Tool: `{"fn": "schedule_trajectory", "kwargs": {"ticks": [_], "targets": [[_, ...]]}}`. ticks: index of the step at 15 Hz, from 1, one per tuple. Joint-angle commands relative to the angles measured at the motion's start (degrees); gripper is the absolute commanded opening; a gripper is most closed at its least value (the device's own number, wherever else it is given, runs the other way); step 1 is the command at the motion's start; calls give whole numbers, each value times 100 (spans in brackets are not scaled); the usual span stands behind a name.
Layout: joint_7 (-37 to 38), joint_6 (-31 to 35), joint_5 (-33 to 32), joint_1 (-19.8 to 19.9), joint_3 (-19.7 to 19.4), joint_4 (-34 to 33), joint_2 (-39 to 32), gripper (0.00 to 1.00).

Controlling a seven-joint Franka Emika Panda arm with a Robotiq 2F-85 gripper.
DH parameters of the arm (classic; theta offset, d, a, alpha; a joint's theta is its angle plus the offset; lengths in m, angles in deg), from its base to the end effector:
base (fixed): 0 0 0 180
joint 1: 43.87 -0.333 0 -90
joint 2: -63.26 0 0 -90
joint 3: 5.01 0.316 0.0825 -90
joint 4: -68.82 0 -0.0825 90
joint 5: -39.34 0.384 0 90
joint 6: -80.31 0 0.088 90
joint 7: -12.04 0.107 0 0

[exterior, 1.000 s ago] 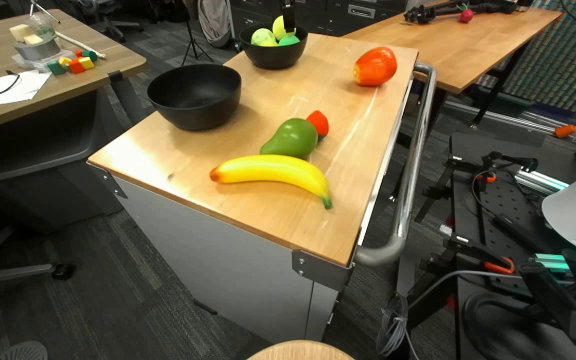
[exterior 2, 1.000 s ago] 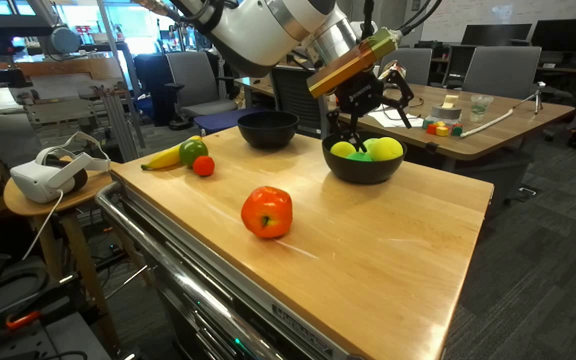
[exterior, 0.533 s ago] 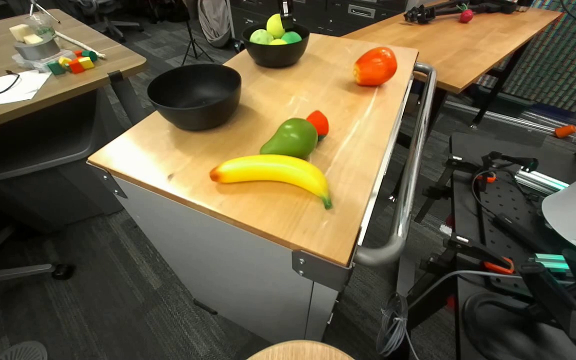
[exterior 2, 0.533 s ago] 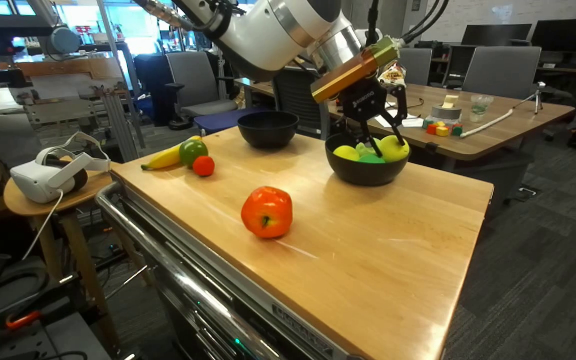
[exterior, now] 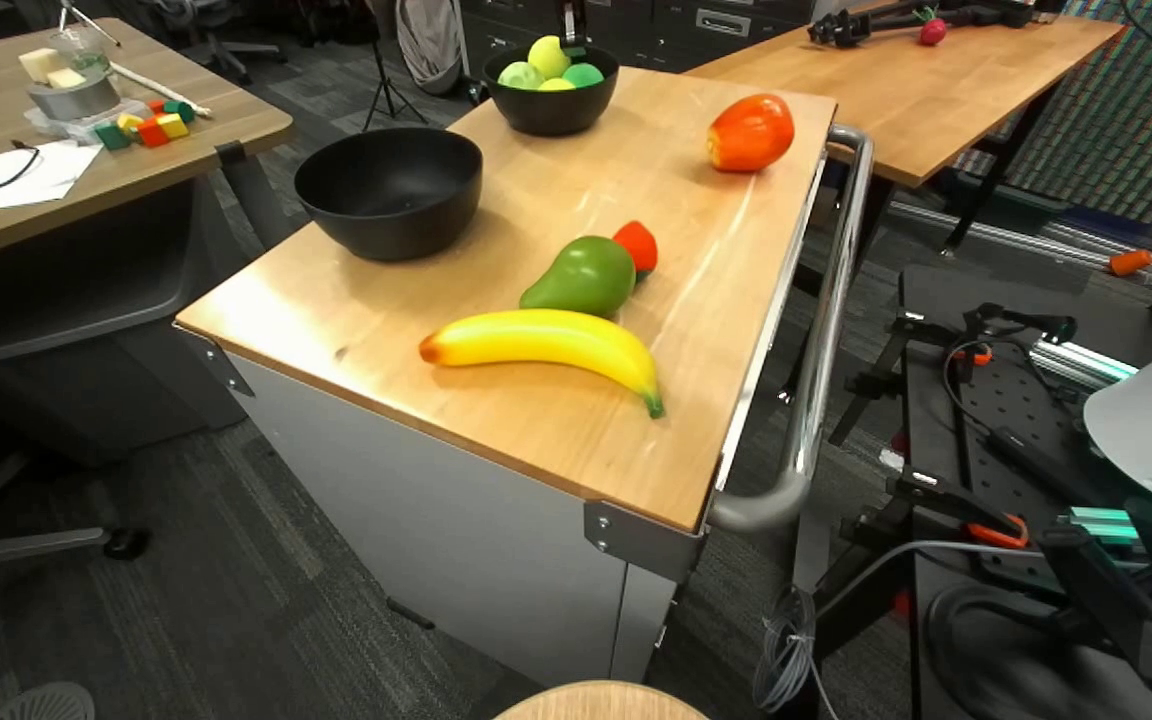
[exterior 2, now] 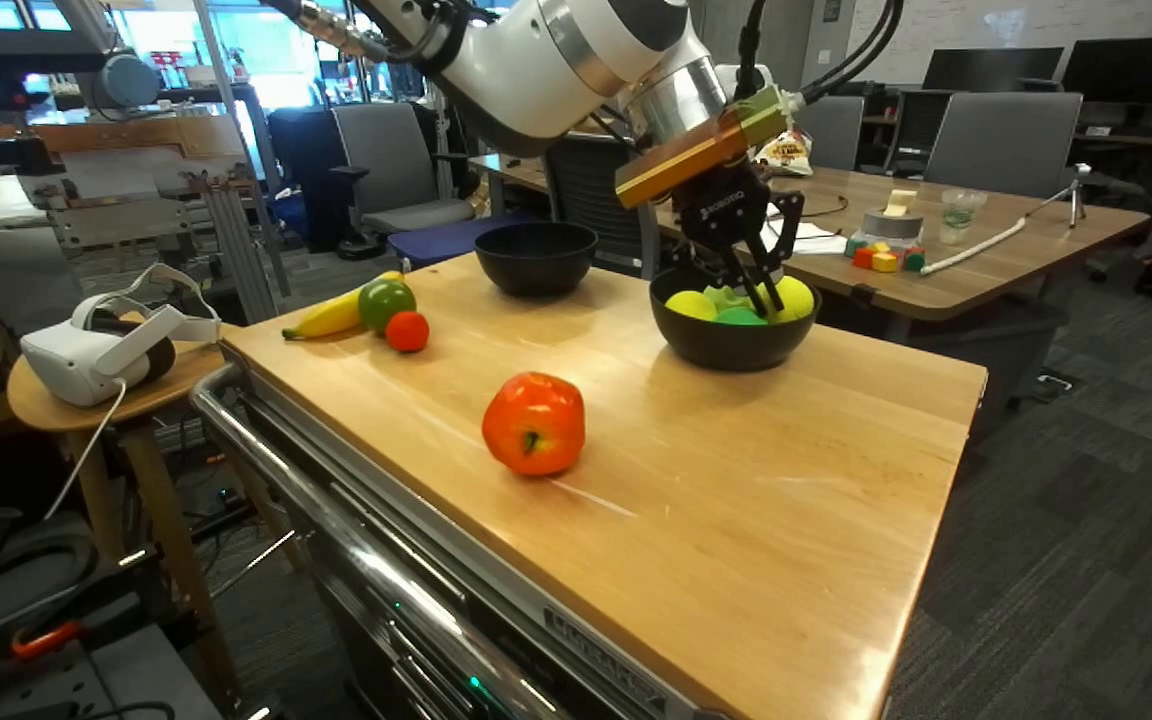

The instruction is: Remove the fruits from the left and right bowl respectively and put them on the table

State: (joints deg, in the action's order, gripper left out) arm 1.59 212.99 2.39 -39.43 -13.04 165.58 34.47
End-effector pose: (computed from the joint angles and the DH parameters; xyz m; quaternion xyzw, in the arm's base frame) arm 0.6716 -0.1487 0.3256 0.9395 0.1928 0.0003 0.2832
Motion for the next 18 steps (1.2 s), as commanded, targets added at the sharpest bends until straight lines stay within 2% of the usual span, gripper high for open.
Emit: {"fn": "schedule_trajectory", "kwargs": {"ticks": [1, 5, 8, 11, 18], "targets": [[-404, 50, 323, 96, 171, 89, 343, 47], [-635, 261, 680, 88, 273, 117, 653, 77], [-768, 269, 748, 32, 264, -91, 480, 100], [-985, 136, 859, 71, 272, -149, 246, 100], [-792, 238, 465, -23, 45, -154, -94, 100]]}}
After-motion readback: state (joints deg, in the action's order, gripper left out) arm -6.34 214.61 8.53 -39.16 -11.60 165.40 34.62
